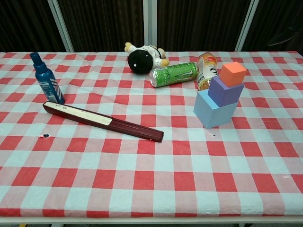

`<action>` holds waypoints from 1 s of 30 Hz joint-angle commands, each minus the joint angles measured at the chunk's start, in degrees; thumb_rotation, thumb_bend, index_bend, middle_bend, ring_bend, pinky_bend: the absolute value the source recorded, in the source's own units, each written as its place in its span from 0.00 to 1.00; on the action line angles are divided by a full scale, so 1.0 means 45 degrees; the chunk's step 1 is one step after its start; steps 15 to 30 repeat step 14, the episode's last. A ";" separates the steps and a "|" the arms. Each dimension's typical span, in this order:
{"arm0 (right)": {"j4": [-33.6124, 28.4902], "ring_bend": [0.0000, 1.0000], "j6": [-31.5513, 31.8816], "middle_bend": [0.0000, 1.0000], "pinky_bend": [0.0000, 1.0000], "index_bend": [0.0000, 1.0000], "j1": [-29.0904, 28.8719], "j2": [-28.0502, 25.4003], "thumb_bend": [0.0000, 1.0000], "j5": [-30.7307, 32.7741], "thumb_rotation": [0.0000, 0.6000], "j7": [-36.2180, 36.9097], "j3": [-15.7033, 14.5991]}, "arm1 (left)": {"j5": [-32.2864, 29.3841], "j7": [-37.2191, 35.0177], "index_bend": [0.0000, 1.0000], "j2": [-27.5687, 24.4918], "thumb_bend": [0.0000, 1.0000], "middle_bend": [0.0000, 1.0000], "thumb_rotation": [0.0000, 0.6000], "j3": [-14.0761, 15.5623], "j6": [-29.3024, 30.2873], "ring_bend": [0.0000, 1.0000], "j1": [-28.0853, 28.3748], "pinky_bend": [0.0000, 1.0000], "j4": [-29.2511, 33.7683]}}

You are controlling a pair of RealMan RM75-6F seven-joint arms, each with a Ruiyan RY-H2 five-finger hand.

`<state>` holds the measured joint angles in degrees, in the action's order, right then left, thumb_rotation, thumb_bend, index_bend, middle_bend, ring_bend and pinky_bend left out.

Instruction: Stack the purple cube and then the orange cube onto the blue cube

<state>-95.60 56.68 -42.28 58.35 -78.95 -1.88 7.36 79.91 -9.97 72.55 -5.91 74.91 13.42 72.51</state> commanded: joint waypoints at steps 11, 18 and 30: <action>0.1275 0.00 0.4608 0.13 0.17 0.02 0.3821 0.2986 0.07 0.4574 1.00 -0.4000 -0.0289 | 0.0443 0.0361 0.11 0.0245 0.00 0.09 1.00 0.0127 0.0324 0.08 0.0089 0.20 -0.0420; 0.1692 0.00 0.4654 0.13 0.17 0.02 0.4112 0.3472 0.07 0.4454 1.00 -0.3750 -0.0376 | 0.0614 0.0355 0.11 0.0387 0.00 0.09 1.00 0.0163 0.0426 0.08 0.0140 0.20 -0.0658; 0.1692 0.00 0.4654 0.13 0.17 0.02 0.4112 0.3472 0.07 0.4454 1.00 -0.3750 -0.0376 | 0.0614 0.0355 0.11 0.0387 0.00 0.09 1.00 0.0163 0.0426 0.08 0.0140 0.20 -0.0658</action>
